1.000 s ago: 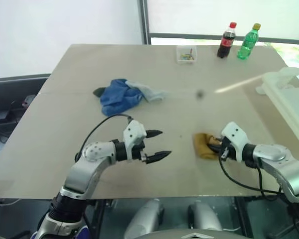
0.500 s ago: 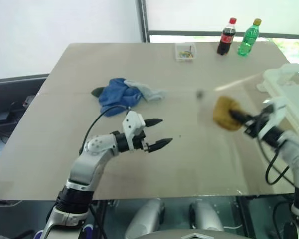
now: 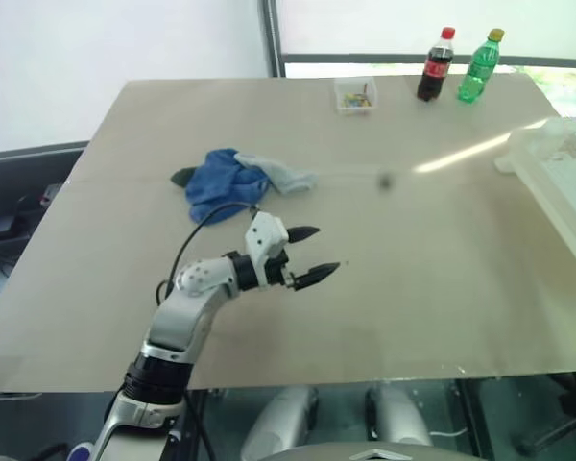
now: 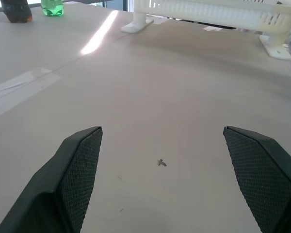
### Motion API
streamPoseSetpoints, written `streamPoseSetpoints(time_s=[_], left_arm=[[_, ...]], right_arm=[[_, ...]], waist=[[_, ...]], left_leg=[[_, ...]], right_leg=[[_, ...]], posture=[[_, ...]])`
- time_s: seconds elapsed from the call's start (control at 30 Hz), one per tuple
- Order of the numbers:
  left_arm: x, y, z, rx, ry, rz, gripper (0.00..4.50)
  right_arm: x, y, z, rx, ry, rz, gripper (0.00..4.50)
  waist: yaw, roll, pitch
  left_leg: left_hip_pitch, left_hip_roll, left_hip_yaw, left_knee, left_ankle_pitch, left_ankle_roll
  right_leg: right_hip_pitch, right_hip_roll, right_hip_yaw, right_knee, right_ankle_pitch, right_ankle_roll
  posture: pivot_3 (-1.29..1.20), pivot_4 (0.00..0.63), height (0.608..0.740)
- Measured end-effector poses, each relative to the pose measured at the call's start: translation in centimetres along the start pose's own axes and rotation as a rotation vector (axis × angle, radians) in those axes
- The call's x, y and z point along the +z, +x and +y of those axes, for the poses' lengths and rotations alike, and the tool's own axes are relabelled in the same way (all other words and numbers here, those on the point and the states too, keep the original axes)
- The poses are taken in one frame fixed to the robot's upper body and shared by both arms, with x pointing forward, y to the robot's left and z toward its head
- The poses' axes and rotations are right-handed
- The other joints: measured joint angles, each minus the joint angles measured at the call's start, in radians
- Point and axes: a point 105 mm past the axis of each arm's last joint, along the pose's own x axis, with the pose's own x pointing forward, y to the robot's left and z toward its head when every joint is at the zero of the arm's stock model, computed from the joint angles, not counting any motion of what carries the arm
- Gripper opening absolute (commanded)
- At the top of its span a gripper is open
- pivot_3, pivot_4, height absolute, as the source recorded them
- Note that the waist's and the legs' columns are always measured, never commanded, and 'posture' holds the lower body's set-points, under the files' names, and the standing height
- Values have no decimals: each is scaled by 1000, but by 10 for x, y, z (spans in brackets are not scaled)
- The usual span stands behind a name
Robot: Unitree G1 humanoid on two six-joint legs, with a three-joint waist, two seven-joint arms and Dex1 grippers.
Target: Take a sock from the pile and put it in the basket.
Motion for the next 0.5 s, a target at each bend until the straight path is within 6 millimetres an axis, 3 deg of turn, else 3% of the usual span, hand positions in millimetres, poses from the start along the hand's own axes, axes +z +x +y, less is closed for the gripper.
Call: streamPoseSetpoints(time_s=[0.13, 0.23, 0.43, 0.5], left_arm=[[0, 0, 1, 10, -1, 2, 4228], [-3, -1, 0, 8, -15, 7, 4228], [11, -3, -3, -22, -21, -60, 4228], [17, -6, -1, -14, -20, -92, 4228]], right_arm=[[-18, -8, -25, -67, -13, 174, 46], [-49, -2, -43, -136, 13, 295, 46], [-112, 17, -43, -161, 58, 460, 46], [-117, 20, -45, -172, 54, 466, 46]], waist=[[-10, 0, 0], [-24, 1, 0], [-31, 2, 0], [-28, 3, 1]], left_leg=[[2, 0, 3, 0, 0, 0], [2, 1, 4, 1, 0, 0], [2, 1, 4, 1, 0, 0], [1, 1, 4, 2, 0, 0]], right_leg=[[0, 0, 3, 1, 0, 0], [1, 1, 3, 2, 0, 0], [0, 1, 4, 2, 0, 0], [-1, 1, 3, 2, 0, 0]], posture=[[0, 150, 740], [0, 150, 740], [0, 150, 740], [0, 150, 740]])
